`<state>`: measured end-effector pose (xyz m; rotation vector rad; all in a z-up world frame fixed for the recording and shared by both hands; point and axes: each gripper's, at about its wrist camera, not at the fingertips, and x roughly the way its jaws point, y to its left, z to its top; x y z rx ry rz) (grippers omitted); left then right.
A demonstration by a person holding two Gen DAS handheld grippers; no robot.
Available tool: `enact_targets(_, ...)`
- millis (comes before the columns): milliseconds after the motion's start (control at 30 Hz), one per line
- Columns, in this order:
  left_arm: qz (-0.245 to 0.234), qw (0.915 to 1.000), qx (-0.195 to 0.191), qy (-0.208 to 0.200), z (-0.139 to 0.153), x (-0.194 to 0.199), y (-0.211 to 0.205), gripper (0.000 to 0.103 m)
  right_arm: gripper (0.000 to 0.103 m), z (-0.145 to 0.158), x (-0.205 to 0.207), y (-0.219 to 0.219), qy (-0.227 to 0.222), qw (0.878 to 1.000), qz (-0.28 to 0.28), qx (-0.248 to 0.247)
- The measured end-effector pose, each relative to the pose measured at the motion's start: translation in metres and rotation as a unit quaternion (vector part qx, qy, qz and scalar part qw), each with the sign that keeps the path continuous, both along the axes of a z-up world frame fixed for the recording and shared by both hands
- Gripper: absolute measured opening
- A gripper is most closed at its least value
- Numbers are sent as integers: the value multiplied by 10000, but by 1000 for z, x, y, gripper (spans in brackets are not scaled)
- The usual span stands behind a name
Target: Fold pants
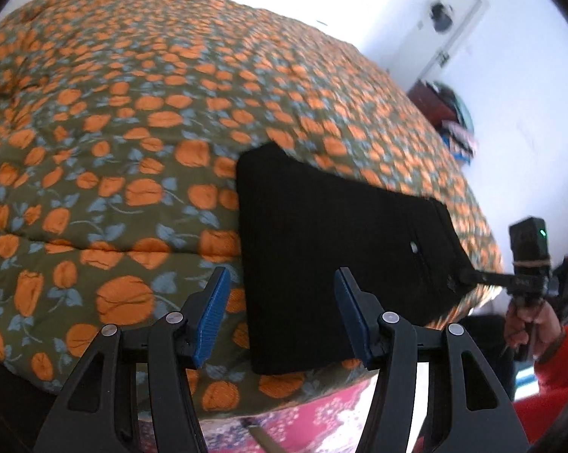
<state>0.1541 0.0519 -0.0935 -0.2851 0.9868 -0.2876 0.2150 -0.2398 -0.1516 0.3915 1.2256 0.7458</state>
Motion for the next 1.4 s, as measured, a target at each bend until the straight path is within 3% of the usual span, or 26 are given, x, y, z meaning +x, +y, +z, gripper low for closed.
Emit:
enact_targets(167, -251, 9991, 328, 111, -8, 3, -20, 60, 22, -57, 7, -22, 521, 9967, -571, 236)
enact_targets(267, -238, 9980, 554, 215, -14, 3, -25, 60, 24, -51, 8, -19, 357, 9981, -495, 119)
enact_targets(333, -176, 9970, 691, 289, -17, 3, -25, 60, 36, -38, 8, -17, 224, 9989, -363, -186)
enact_targets(367, -149, 9966, 742, 309, -18, 3, -25, 61, 47, -24, 9, -13, -5, 9973, -304, -666)
enact_targets(467, -66, 9948, 960, 337, -22, 7, -28, 70, 48, 19, 9, -3, -940, 9765, -299, -1918)
enact_targets(567, -48, 9907, 1278, 455, -31, 14, -36, 72, 48, 64, 17, 24, -1863, 9626, -112, -1962)
enact_targets(667, -70, 9872, 1466, 629, -40, 18, -41, 72, 48, 76, 25, 54, -2330, 9573, 99, -1710)
enact_targets(767, -62, 9841, 1636, 686, -43, 15, -41, 72, 48, 51, 40, 75, -2095, 9671, 273, -1416)
enact_targets(867, -10, 9833, 1684, 692, -42, 12, -38, 72, 46, -8, 56, 73, -1262, 9720, 318, -1955)
enact_targets(900, 10, 9830, 1705, 682, -41, 12, -38, 73, 45, -15, 56, 72, -1167, 9719, 326, -2018)
enact_targets(1200, 129, 9799, 1877, 658, -45, 16, -37, 77, 45, 47, -20, 65, -1915, 9675, 320, -1620)
enact_targets(1300, 126, 9794, 1913, 637, -45, 15, -39, 76, 45, 42, -48, 70, -1993, 9649, 453, -1650)
enact_targets(1400, 105, 9787, 1951, 625, -45, 15, -41, 77, 45, 14, -60, 68, -1826, 9630, 512, -1915)
